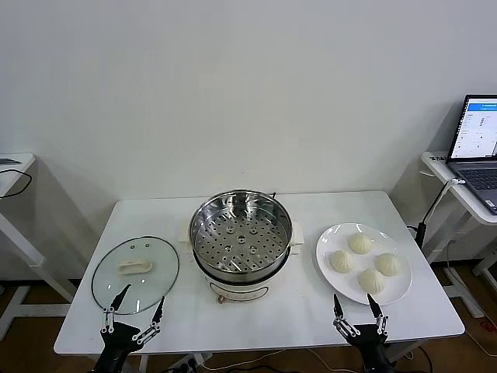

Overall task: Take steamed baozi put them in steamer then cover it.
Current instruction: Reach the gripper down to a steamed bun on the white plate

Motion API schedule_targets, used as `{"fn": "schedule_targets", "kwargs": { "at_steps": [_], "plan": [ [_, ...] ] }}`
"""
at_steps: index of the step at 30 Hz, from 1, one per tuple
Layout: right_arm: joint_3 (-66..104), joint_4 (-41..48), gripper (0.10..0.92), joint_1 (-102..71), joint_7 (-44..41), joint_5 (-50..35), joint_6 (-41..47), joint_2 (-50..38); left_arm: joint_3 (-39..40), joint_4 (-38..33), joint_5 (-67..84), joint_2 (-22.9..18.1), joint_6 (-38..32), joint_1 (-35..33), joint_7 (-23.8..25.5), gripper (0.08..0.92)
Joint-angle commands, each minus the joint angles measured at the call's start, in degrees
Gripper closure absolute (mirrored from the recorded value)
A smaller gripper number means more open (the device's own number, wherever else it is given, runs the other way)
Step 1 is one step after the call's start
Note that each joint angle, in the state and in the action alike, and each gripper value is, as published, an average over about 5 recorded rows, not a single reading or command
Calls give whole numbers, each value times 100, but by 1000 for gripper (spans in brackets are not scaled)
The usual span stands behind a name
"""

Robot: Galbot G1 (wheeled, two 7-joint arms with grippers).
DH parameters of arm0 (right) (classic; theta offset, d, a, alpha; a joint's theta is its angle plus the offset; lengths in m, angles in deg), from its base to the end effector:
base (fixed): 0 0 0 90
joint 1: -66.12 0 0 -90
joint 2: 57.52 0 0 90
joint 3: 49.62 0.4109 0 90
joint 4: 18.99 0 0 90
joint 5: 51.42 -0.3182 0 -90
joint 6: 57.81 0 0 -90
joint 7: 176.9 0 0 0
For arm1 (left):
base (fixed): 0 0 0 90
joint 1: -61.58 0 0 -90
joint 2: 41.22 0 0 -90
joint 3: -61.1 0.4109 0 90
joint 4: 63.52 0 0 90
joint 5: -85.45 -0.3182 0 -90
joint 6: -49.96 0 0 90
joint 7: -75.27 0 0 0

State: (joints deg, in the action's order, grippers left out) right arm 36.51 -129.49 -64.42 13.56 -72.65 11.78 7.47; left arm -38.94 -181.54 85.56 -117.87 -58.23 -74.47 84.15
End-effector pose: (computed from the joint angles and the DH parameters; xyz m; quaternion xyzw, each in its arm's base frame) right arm 0.0441 -0.1084 -0.4060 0.0089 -0.9993 -0.0259 0.0261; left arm 0.0170 0.1080 -0.3678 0.0995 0.9848 0.1425 0.0005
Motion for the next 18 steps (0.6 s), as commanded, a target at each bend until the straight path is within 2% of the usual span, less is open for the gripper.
{"fn": "schedule_targets", "kwargs": {
  "at_steps": [1, 6, 11, 15, 18],
  "plan": [
    [201, -135, 203, 250, 162, -8, 273, -42, 19, -41, -34, -7, -40, -33, -7, 177],
    [528, -7, 203, 1296, 450, -479, 1117, -439, 38, -113, -43, -9, -76, -50, -27, 177],
    [384, 670, 203, 2998, 479, -1170, 1785, -1034, 35, -165, -43, -4, -68, -54, -47, 177],
    [-378, 1783, 203, 4736, 434, -1807, 2059, -1453, 39, -187, -43, -13, -61, -53, -56, 177],
    [-1200, 2940, 203, 5988, -10, -2172, 2075, -1660, 52, -216, -42, -44, -63, -66, -59, 177]
  ]
}}
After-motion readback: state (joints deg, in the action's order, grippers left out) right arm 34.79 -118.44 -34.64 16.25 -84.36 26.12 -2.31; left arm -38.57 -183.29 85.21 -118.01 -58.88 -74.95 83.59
